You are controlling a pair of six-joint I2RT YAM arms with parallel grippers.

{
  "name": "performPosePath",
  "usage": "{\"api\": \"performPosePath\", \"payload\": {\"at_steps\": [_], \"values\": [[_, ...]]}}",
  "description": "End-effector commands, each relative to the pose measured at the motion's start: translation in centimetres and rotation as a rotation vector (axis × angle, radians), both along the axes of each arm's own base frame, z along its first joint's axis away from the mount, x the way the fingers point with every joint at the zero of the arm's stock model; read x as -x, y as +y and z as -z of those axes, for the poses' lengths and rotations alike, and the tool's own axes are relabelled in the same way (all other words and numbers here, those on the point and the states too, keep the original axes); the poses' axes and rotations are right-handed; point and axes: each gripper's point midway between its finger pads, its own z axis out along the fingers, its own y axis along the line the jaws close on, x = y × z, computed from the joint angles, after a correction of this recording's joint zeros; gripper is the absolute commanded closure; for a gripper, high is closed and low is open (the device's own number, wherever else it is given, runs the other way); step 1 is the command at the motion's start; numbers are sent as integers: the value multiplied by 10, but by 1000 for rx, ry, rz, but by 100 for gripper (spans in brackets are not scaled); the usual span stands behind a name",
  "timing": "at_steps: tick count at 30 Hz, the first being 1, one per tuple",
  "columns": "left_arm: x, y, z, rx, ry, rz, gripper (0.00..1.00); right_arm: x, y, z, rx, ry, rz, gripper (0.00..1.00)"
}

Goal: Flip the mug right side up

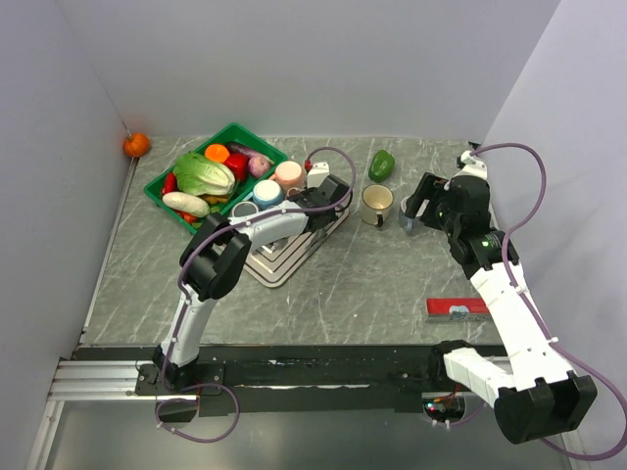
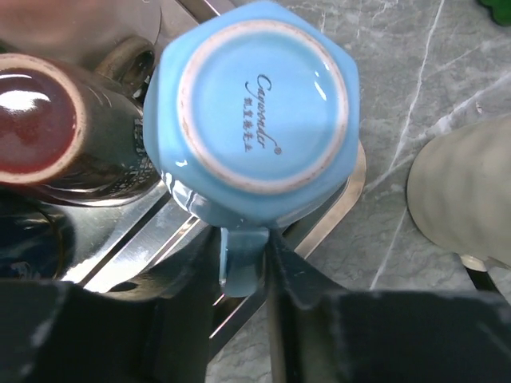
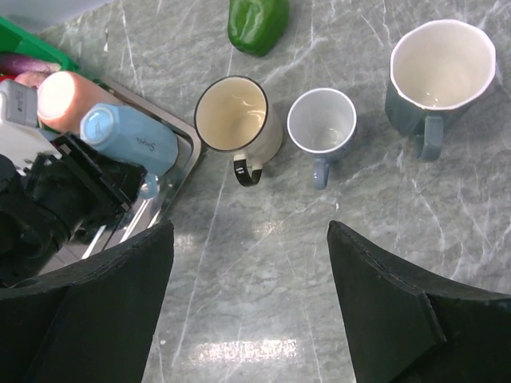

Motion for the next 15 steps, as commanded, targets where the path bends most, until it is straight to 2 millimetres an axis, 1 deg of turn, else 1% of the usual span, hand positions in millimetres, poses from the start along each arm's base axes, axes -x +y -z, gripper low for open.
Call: {"api": "performPosePath", "payload": {"at_steps": [1,4,5,7,11,13,14,15], "values": [[-8,-9,-21,32,-50,12,71,-1,1,-14,-15,-58,2,17],[-8,-11,-24,38,-52,24,83,-2,1,-13,-14,-55,3,17],[-8,-12,-25,39,-53,30,92,-2,1,-14,-14,-57,2,17],[-8,-12,-27,39,-55,33,99,-2,1,-13,-16,-56,4,17],[-8,-11,-29,37,-62,32,99,-3,2,-12,-16,-52,1,17],[-8,-12,-35,49,-73,36,99,-3,1,-12,-16,-53,3,17],[-6,-11,-34,51,-71,40,99,-3,1,-13,-18,-55,3,17],[-6,-12,-41,65,-78,47,99,-3,2,-12,-18,-55,0,17]]}}
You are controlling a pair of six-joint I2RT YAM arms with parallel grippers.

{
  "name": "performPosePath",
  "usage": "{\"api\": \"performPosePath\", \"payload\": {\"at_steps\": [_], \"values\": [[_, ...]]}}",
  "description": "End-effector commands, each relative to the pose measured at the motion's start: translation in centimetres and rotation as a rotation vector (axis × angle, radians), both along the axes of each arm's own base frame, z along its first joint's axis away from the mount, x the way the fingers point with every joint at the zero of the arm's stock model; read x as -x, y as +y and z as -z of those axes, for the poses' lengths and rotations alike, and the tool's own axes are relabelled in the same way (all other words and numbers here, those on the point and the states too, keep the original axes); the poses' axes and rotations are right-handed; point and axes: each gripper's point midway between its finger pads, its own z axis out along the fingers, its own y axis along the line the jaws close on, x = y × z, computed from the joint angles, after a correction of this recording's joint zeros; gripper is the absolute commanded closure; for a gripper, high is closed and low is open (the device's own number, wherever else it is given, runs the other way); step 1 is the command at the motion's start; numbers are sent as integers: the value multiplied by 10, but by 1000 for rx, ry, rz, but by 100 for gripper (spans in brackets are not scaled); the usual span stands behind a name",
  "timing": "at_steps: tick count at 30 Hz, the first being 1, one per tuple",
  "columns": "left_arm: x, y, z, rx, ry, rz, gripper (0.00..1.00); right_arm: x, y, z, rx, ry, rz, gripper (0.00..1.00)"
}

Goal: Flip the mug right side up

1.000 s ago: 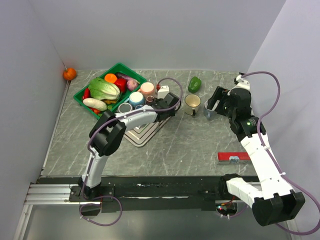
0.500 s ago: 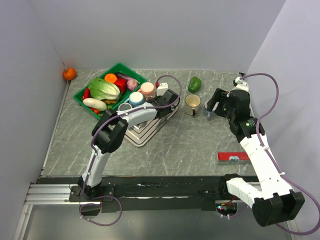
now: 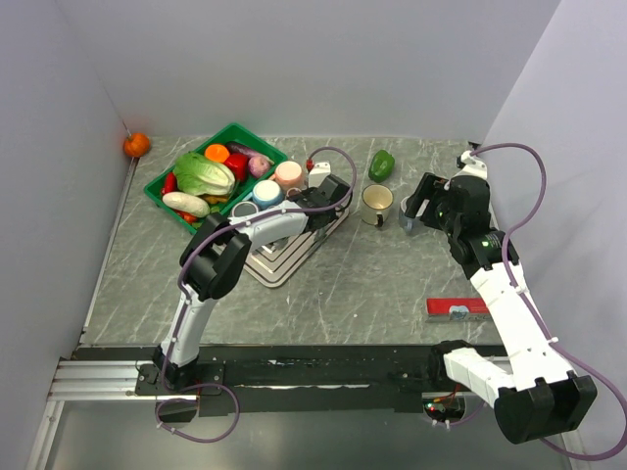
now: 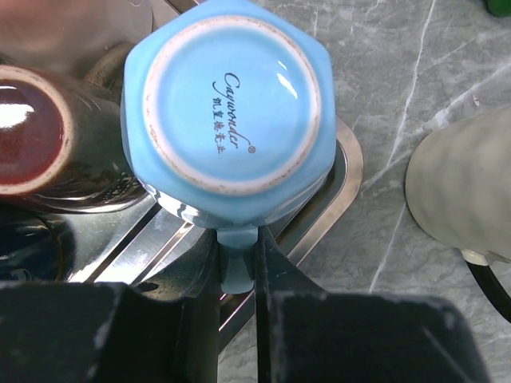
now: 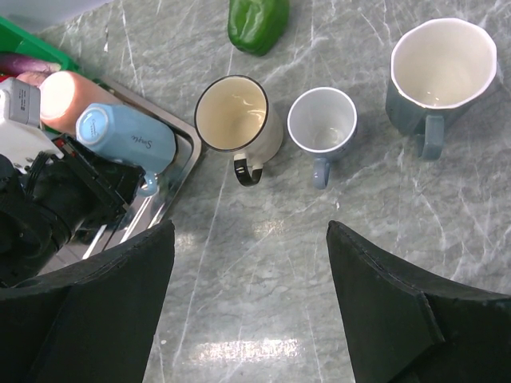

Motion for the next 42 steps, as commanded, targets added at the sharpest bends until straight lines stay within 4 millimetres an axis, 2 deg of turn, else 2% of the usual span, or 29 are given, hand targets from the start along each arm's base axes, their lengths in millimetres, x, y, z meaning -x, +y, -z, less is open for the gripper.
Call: {"api": "performPosePath", "payload": {"at_steps": [1,2,5,6,8,9,11,12,14,15,16,17,18,19,20,21,23,24,25,26,27,28,29,31,32,33,35,39,42], "values": [[-5,-12,-45,91,-81,27,99,-4,2,-13,-18,-56,0,17],[-3,-12,-48,99,-83,31,99,-4,3,-14,-20,-59,-2,17],[5,-17,-74,161,-113,61,99,-3,4,-21,-28,-83,-11,16],[9,-18,-97,198,-141,73,99,-3,4,-22,-28,-91,-10,16],[17,-23,-116,255,-165,101,99,-1,3,-28,-35,-120,-6,16],[23,-22,-140,295,-197,115,99,0,3,-32,-39,-134,-5,16],[34,-28,-160,349,-208,169,99,2,3,-37,-42,-146,-5,16],[41,-26,-185,388,-240,186,99,3,5,-40,-49,-152,-16,16],[54,-28,-206,446,-256,230,99,6,8,-45,-62,-166,-33,15],[62,-24,-241,513,-316,252,99,8,15,-49,-77,-175,-74,14],[68,-21,-254,543,-337,267,99,11,19,-57,-84,-204,-102,14],[78,-21,-256,571,-331,295,99,14,24,-64,-96,-227,-134,13],[90,-15,-287,629,-386,319,99,18,29,-68,-107,-251,-167,13],[96,-12,-305,675,-431,339,99,26,41,-87,-134,-324,-247,12],[106,-12,-306,704,-429,373,99,32,47,-95,-148,-353,-282,11],[119,-3,-330,752,-474,393,99,36,53,-101,-166,-372,-317,11],[135,2,-347,832,-512,435,99,50,71,-119,-215,-422,-431,11],[153,6,-365,882,-542,491,99,55,78,-127,-237,-440,-475,10],[162,7,-361,913,-530,517,99,68,93,-132,-269,-449,-583,10],[178,15,-389,985,-603,559,99,74,101,-147,-284,-510,-644,10],[191,15,-393,1014,-613,620,99,80,109,-149,-329,-516,-693,10],[198,16,-388,1039,-606,642,99,90,117,-154,-358,-535,-762,10],[213,24,-409,1095,-674,687,99,106,130,-160,-389,-554,-879,9],[232,26,-410,1134,-685,768,99,122,142,-172,-454,-614,-1009,10],[241,30,-416,1154,-708,796,99,139,152,-173,-472,-609,-1118,10],[252,35,-428,1189,-763,834,99,146,156,-180,-499,-642,-1160,10],[266,36,-429,1202,-775,904,99,152,166,-178,-543,-632,-1200,10],[291,40,-440,1224,-856,988,99,147,178,-175,-558,-611,-1188,10],[297,40,-439,1213,-880,1003,99,146,182,-174,-574,-605,-1176,10]]}}
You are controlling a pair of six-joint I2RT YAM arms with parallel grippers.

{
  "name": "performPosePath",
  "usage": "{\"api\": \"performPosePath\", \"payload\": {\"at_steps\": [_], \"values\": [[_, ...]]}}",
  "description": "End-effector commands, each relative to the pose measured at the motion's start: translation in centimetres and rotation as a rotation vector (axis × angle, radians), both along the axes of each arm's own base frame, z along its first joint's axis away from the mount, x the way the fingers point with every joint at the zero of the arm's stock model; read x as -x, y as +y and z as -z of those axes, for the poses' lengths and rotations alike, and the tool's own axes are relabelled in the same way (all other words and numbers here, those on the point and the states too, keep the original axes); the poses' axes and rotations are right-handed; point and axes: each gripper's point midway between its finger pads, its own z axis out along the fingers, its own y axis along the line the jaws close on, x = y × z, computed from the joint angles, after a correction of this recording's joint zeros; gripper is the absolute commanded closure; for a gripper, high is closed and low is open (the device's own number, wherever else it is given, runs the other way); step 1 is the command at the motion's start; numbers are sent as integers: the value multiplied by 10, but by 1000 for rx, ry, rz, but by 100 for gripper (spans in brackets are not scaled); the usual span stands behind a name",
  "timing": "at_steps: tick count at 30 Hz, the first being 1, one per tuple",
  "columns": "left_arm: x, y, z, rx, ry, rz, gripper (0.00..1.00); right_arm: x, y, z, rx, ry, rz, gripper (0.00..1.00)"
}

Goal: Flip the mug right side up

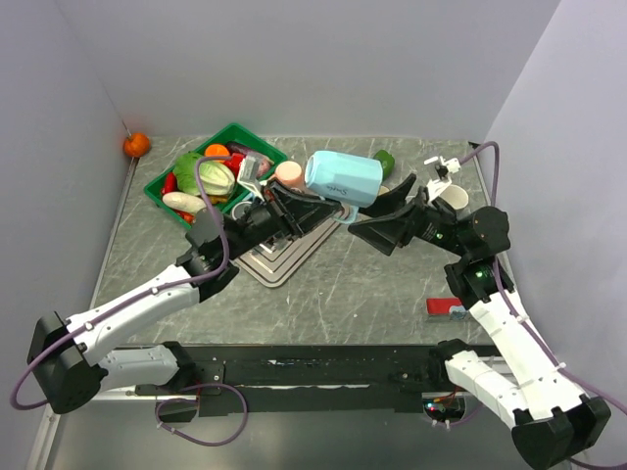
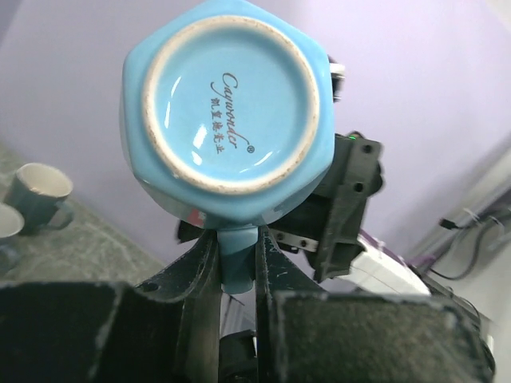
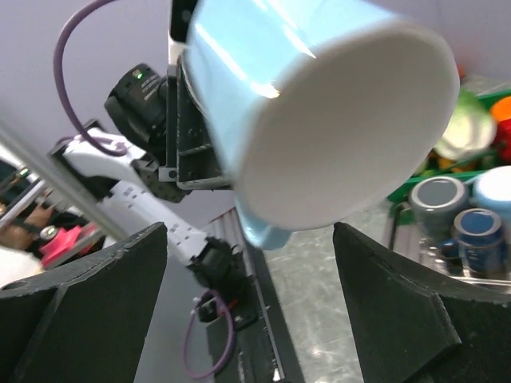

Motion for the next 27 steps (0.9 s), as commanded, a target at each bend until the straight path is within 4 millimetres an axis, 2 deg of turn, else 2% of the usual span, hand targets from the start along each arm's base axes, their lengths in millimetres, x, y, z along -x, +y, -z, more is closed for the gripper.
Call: {"api": "performPosePath", "payload": {"at_steps": [1,6,9,11,21,27], "values": [[56,32,-83,234,-289,67,99,17,6,-24,-49,-93,-44,10],[63,31,-84,241,-312,76,99,15,12,-28,-79,-63,-57,13],[68,30,-83,253,-326,90,99,16,15,-33,-124,-46,-74,20],[69,29,-83,257,-333,91,99,17,16,-38,-158,-48,-84,29],[68,24,-78,247,-326,93,99,22,20,-53,-252,-21,-113,45],[72,24,-76,265,-331,109,99,16,18,-55,-291,21,-81,63]]}}
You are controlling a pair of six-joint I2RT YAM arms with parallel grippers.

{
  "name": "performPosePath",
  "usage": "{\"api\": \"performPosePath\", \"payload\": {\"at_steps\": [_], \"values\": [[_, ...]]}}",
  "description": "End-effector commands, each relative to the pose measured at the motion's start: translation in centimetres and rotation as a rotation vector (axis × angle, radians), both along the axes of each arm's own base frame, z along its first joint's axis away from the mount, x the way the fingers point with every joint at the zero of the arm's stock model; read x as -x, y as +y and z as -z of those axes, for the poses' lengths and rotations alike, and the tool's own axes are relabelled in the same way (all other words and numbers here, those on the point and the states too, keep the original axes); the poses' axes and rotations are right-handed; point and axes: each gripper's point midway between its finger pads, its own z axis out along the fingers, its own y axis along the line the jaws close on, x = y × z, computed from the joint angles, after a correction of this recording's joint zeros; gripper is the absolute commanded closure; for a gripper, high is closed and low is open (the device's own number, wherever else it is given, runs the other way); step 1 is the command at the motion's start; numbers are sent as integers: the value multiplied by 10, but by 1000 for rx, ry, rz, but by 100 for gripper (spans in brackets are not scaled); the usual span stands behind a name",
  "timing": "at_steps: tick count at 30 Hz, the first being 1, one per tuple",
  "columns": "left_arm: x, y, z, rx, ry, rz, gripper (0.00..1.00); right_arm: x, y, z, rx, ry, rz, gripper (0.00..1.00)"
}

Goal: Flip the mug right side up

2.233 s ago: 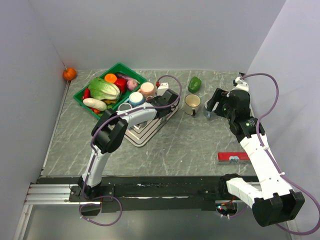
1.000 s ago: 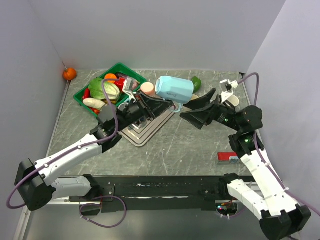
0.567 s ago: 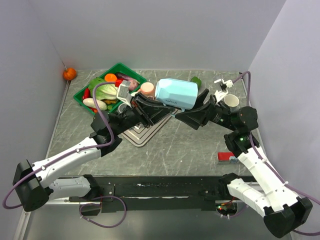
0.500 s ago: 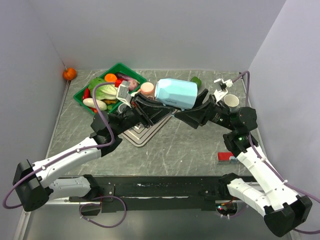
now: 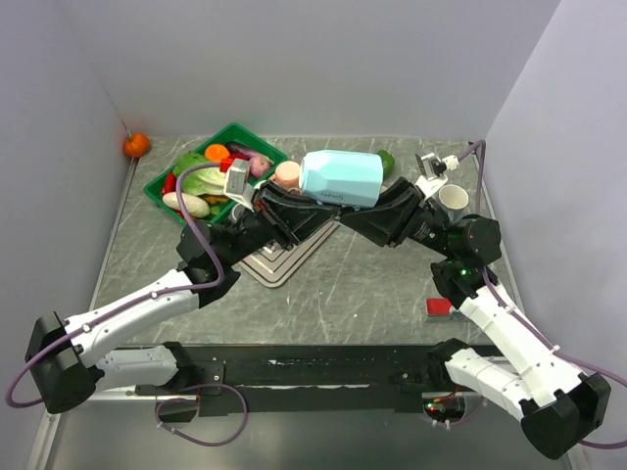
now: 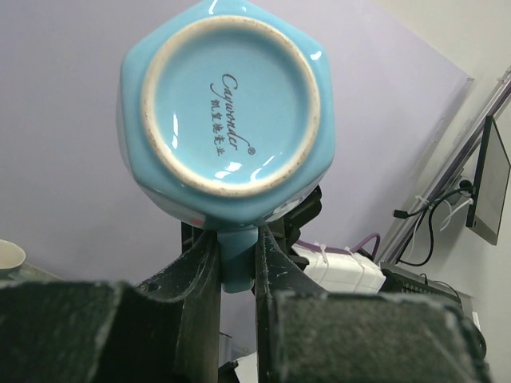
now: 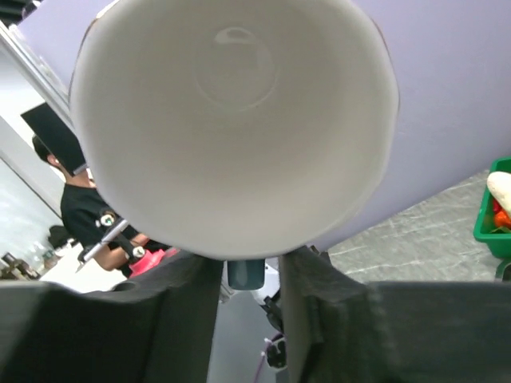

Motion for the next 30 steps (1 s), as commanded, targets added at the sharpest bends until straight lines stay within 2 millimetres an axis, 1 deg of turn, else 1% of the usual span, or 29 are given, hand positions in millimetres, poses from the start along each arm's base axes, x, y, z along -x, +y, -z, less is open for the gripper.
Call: {"api": "performPosePath", "payload": {"at_steps": [1,3,4,5,6,7,8,10,11,12,13,14,15,17,18,19,21,22,23,24,25,26,27,28,29,30], "values": [[28,17,-33,124,-133,39,99,-9,-8,-18,-85,2,81,66],[31,17,-35,120,-142,46,99,-9,-9,-17,-88,6,84,69],[29,15,-32,112,-135,48,99,-10,-9,-18,-91,5,84,76],[30,14,-32,110,-137,53,99,-12,-8,-18,-88,13,87,79],[31,13,-32,108,-135,60,99,-13,-8,-18,-88,21,89,89],[30,11,-29,102,-132,65,99,-16,-9,-19,-94,30,101,97],[30,11,-29,105,-134,67,99,-21,-8,-14,-77,66,115,100],[31,9,-24,103,-129,79,99,-29,-11,-12,-63,81,168,100],[30,8,-23,99,-123,81,96,-34,-14,-9,-61,111,207,100],[29,7,-22,92,-121,78,86,-37,-16,-8,-61,117,229,100],[28,5,-20,83,-117,77,80,-39,-18,-8,-52,105,255,100],[28,4,-19,75,-111,78,73,-40,-21,-10,-54,105,280,100],[26,3,-18,67,-109,71,53,-42,-22,-8,-46,113,294,100],[23,2,-17,56,-102,62,37,-44,-27,-10,-50,102,333,100],[21,0,-14,40,-93,56,22,-46,-29,-6,-35,116,352,100],[19,0,-14,37,-85,43,15,-48,-34,-9,-29,101,390,100],[10,-3,-6,-4,-47,16,1,-57,-42,-5,-2,137,469,100],[3,-4,-2,-17,-22,-13,4,-60,-48,-4,23,119,516,100],[-1,-4,1,-33,-9,-39,4,-62,-53,-3,39,120,553,100],[-7,-6,12,-77,33,-57,4,-69,-65,-10,32,119,634,100],[-17,-4,16,-85,70,-106,4,-73,-71,-1,90,113,688,100],[-25,-3,22,-105,97,-142,4,-78,-80,-2,106,115,747,100],[-31,0,27,-125,125,-180,4,-84,-96,-10,107,118,845,100],[-44,3,42,-172,188,-244,4,-94,-107,4,197,132,924,100],[-51,5,51,-203,217,-287,4,-98,-117,7,232,140,983,100],[-54,8,57,-226,233,-308,4,-105,-140,1,263,129,1112,100]]}}
